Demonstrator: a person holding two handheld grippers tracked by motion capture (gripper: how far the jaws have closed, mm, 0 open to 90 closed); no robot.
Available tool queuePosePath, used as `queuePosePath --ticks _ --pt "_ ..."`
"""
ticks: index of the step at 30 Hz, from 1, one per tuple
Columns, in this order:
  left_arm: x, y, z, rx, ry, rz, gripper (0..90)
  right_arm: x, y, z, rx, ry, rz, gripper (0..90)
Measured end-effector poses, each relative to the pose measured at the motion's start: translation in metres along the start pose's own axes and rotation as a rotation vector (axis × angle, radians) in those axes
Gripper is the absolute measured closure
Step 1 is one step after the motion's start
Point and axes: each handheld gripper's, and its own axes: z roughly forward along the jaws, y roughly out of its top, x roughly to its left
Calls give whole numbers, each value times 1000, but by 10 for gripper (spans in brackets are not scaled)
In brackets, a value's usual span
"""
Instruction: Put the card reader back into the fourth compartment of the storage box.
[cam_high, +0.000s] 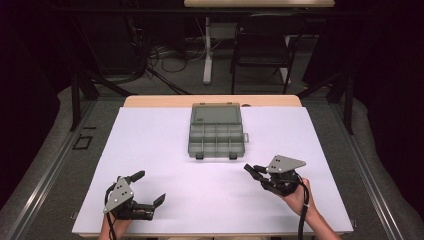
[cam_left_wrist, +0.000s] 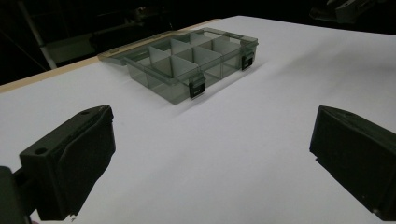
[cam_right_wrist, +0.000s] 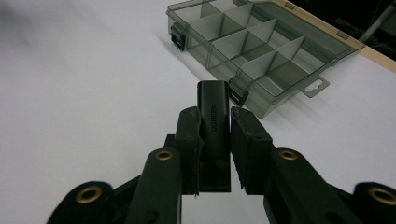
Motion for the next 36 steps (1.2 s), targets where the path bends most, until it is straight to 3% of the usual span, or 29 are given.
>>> queuePosePath --ticks 22,36 --pt "0 0 1 0 1 0 3 -15 8 -3 -17 -56 20 733" --pt "0 0 2 2 -1 3 3 -26 16 4 -14 -76 32 732"
